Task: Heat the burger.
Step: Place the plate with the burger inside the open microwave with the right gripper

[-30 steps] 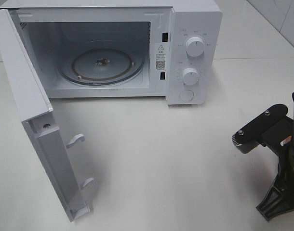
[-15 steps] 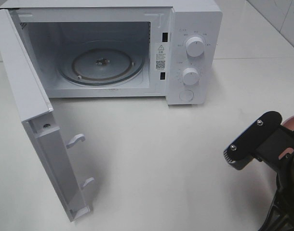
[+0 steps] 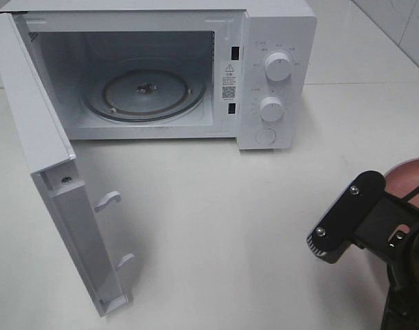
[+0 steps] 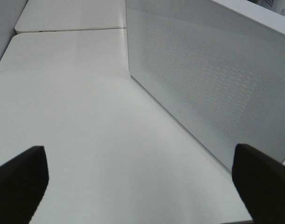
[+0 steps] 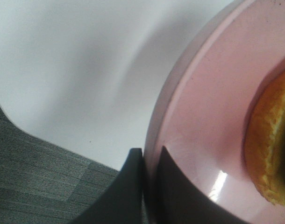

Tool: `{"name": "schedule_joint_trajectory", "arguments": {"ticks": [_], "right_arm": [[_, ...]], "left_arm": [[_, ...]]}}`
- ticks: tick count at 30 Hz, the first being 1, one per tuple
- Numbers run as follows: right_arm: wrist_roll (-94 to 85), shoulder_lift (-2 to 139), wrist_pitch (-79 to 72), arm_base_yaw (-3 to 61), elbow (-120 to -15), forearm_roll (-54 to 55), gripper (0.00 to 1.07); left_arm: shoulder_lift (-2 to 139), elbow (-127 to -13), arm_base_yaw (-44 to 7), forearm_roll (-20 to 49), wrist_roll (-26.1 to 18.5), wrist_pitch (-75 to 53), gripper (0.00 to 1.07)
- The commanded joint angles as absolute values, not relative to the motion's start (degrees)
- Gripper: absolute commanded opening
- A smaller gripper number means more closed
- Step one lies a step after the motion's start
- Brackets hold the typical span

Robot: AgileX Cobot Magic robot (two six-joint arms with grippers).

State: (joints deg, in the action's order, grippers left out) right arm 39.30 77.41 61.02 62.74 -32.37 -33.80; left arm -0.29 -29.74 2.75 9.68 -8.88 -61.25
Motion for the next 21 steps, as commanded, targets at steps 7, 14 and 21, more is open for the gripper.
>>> {"name": "schedule_joint_trajectory", "arguments": {"ticks": [7,14,21], "right_arm": [[35.5,77.3,62.5,63.0,-32.2,-40.2,0.0],[33.7,77.3,60.1,63.0,-32.2,-42.6,0.0],[30.0,77.3,57.2,63.0,-32.2,-43.3,0.0]], "left_arm": [[-1.3,-29.6,2.9,10.0,-8.6,-61.5,1.0],[-1.3,-29.6,2.9,10.0,-8.6,-61.5,1.0],[-1.3,-29.6,2.9,10.0,-8.6,-61.5,1.0]]}}
